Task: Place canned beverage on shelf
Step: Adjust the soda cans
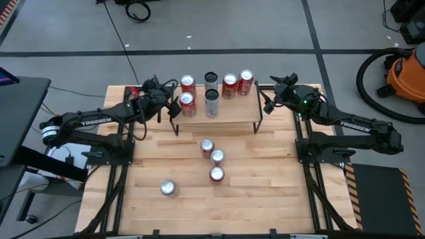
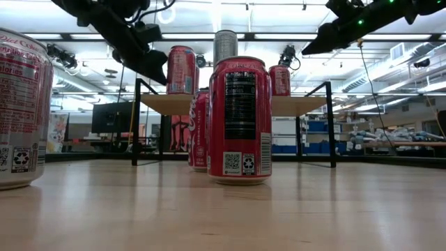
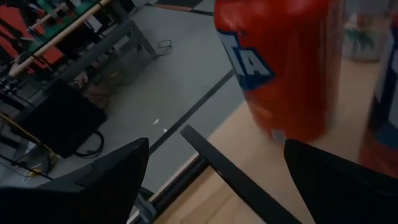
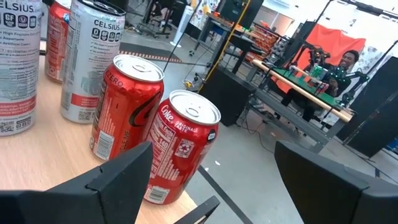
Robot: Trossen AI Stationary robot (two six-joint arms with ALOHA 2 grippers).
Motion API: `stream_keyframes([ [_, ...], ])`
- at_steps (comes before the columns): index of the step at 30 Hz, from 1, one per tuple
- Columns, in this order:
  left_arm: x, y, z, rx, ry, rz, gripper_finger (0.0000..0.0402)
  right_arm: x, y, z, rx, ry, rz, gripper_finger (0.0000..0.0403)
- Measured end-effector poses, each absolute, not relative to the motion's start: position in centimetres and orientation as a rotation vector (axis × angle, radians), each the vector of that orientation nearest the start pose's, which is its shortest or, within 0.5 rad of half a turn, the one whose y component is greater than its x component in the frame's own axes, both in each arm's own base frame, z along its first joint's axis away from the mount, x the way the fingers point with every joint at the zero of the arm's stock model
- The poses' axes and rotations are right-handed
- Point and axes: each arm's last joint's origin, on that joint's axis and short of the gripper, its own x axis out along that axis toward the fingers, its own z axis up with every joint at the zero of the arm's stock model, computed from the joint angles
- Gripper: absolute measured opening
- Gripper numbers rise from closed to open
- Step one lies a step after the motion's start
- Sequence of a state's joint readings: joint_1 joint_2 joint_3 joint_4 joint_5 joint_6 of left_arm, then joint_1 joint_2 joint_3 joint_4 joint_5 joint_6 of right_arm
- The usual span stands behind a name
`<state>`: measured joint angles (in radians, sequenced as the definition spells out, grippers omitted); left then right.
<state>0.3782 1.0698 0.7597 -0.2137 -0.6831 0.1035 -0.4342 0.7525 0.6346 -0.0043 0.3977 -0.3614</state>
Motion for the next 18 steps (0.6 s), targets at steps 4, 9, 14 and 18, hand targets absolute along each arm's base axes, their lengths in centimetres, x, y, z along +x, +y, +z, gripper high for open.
stream_keyframes([
  [4, 20.4, 10.1, 27.1, 0.205, 0.603, 1.004, 0.0384, 15.2, -8.1, 30.4, -0.336, 0.265, -0.786, 0.0347],
  [9, 21.2, 10.2, 26.2, 0.250, 0.659, 0.982, 0.0384, 15.3, -7.9, 30.4, -0.337, 0.259, -0.772, 0.0347],
  [14, 22.2, 10.0, 26.1, 0.322, 0.658, 0.988, 0.0384, 15.3, -7.9, 30.4, -0.338, 0.259, -0.771, 0.0347],
  [18, 22.5, 9.8, 26.2, 0.326, 0.631, 0.982, 0.0384, 15.3, -7.9, 30.4, -0.339, 0.260, -0.772, 0.0347],
])
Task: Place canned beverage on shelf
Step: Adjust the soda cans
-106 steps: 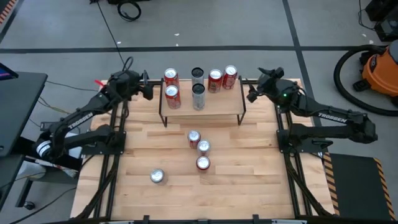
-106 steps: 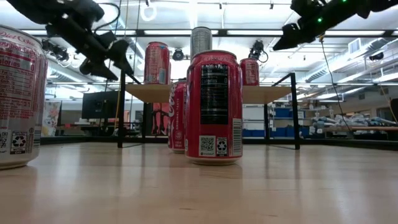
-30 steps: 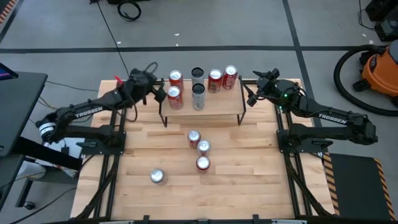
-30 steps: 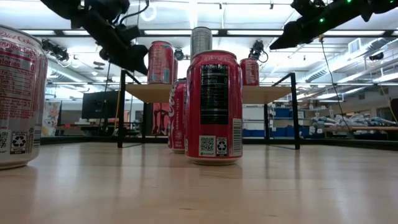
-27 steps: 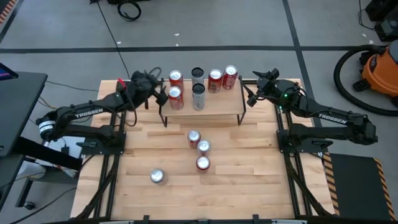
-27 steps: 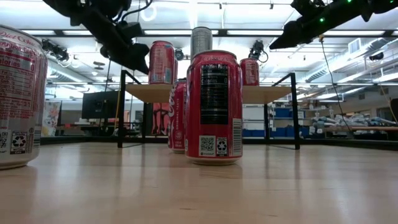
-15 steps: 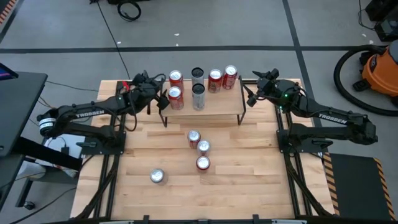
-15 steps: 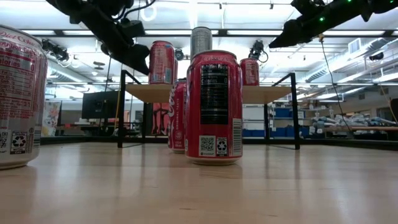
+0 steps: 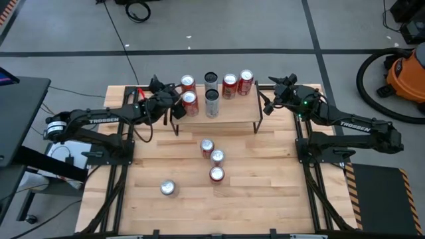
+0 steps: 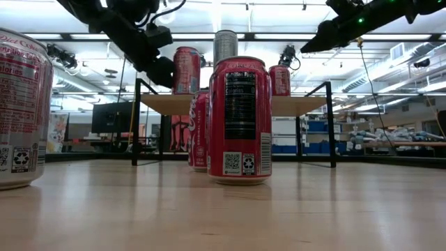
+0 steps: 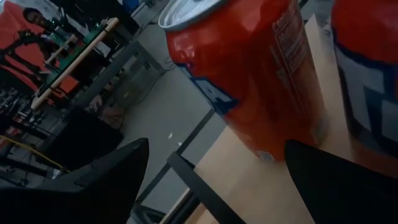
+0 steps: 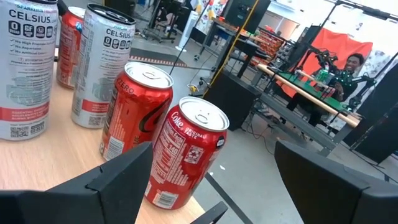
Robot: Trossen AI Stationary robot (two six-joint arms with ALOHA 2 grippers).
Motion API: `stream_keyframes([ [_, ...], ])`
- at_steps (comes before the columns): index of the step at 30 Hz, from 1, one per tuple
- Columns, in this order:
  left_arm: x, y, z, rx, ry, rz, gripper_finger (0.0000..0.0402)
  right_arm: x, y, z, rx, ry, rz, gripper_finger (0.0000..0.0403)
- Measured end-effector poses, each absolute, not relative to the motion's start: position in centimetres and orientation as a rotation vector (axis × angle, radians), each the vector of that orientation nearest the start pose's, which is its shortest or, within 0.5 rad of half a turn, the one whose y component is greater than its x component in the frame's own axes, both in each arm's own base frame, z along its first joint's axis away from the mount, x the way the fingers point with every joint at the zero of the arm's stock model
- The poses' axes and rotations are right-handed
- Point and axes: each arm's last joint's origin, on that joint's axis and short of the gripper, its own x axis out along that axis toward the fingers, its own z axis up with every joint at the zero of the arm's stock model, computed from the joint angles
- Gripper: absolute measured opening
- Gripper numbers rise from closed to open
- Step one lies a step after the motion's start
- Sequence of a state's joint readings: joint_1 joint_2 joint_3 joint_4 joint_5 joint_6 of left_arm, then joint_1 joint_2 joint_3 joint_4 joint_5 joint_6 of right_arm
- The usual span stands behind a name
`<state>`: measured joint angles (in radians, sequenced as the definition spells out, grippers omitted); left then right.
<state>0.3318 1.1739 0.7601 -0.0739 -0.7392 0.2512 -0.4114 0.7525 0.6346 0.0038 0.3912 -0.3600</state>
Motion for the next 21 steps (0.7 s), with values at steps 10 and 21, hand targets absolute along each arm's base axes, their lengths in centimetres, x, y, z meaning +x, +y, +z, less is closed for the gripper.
stream_keyframes([
  [10, 22.84, 9.89, 26.65, 0.389, 0.609, 0.945, 0.0384, 15.28, -7.87, 30.39, -0.340, 0.261, -0.772, 0.0347],
  [21, 23.02, 10.25, 26.76, 0.386, 0.580, 0.882, 0.0384, 15.28, -7.87, 30.40, -0.340, 0.260, -0.771, 0.0347],
])
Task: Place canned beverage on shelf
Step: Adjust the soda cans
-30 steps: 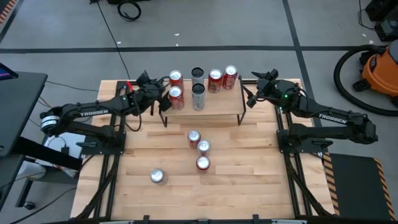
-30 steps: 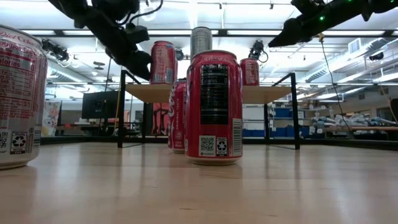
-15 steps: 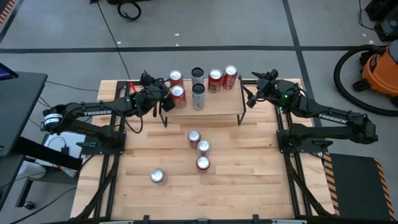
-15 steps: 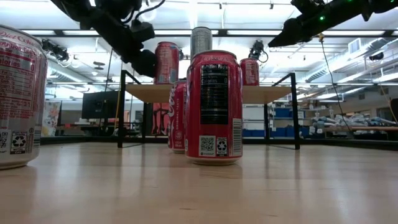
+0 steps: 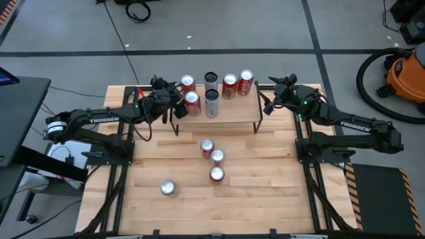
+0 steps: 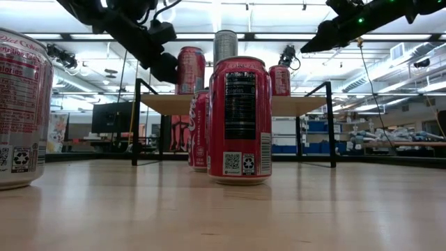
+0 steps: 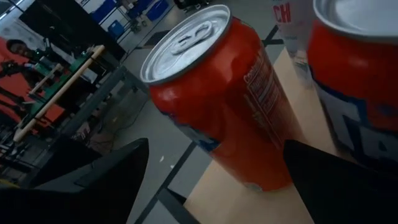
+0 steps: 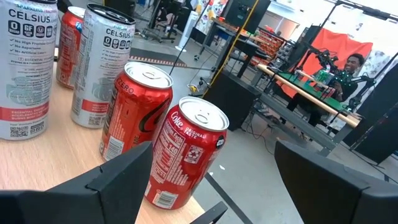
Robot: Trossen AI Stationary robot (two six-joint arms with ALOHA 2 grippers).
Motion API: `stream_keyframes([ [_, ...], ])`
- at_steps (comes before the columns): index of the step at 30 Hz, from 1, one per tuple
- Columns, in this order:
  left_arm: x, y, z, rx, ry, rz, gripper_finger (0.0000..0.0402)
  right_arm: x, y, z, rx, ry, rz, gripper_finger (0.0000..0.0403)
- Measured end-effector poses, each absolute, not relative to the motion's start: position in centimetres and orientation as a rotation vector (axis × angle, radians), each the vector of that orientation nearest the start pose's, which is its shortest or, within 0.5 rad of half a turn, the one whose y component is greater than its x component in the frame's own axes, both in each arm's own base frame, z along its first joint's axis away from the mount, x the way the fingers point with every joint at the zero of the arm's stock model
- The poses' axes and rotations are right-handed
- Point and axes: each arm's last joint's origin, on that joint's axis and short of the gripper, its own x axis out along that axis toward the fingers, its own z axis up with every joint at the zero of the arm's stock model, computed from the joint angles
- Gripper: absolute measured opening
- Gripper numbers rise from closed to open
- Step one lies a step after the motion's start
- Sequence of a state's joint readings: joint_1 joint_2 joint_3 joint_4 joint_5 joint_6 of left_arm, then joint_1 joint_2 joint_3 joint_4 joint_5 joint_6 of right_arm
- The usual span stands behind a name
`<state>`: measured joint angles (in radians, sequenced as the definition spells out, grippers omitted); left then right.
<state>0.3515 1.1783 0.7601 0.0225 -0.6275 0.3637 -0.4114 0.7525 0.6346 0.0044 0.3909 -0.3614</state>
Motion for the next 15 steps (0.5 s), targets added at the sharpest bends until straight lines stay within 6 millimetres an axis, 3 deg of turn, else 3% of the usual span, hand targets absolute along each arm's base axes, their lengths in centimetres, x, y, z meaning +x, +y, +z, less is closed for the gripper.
stream_keyframes([
  [15, 23.58, 10.28, 26.55, 0.442, 0.585, 0.834, 0.0384, 15.28, -7.87, 30.39, -0.340, 0.261, -0.771, 0.0347],
])
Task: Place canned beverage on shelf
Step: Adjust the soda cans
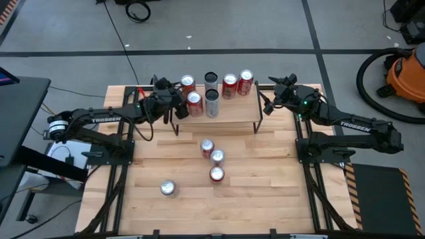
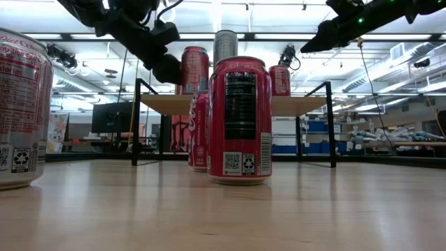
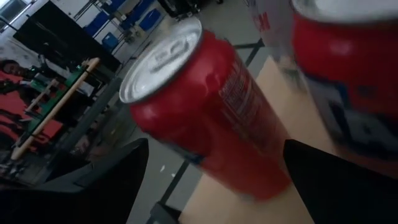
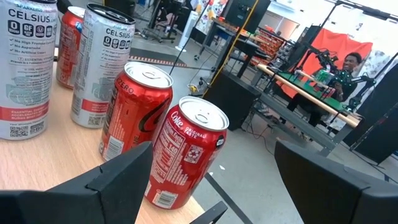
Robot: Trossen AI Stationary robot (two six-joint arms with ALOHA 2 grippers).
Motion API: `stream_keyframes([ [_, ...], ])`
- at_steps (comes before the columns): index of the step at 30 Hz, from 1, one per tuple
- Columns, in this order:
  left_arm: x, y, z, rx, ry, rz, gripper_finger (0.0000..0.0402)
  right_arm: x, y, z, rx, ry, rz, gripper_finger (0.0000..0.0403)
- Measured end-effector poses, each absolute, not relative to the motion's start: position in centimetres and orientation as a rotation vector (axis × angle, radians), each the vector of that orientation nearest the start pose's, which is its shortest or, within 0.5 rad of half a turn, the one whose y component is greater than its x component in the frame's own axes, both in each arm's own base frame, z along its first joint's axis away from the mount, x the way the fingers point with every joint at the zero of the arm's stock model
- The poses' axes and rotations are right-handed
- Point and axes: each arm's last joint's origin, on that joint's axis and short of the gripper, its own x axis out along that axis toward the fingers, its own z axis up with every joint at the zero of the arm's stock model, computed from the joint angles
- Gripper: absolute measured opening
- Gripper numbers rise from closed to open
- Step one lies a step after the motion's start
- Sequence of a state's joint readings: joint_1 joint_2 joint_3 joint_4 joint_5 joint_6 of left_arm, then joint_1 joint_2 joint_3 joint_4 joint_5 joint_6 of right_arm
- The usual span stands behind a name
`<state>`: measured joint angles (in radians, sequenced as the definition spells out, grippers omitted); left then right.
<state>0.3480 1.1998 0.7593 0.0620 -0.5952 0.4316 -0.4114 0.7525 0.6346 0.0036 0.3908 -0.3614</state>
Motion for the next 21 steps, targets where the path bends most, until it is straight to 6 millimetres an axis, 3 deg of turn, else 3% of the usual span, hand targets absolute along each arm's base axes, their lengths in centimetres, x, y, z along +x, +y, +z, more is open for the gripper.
stream_keyframes([
  [5, 23.2, 9.3, 26.9, 0.520, 0.640, 0.892, 0.0384, 15.3, -7.9, 30.4, -0.340, 0.265, -0.770, 0.0347],
  [12, 21.8, 8.8, 27.3, 0.504, 0.691, 0.896, 0.0384, 15.3, -7.9, 30.4, -0.340, 0.265, -0.771, 0.0347],
  [21, 20.5, 11.0, 27.1, 0.409, 0.713, 1.078, 0.0384, 15.3, -7.9, 30.5, -0.340, 0.254, -0.773, 0.0347],
])
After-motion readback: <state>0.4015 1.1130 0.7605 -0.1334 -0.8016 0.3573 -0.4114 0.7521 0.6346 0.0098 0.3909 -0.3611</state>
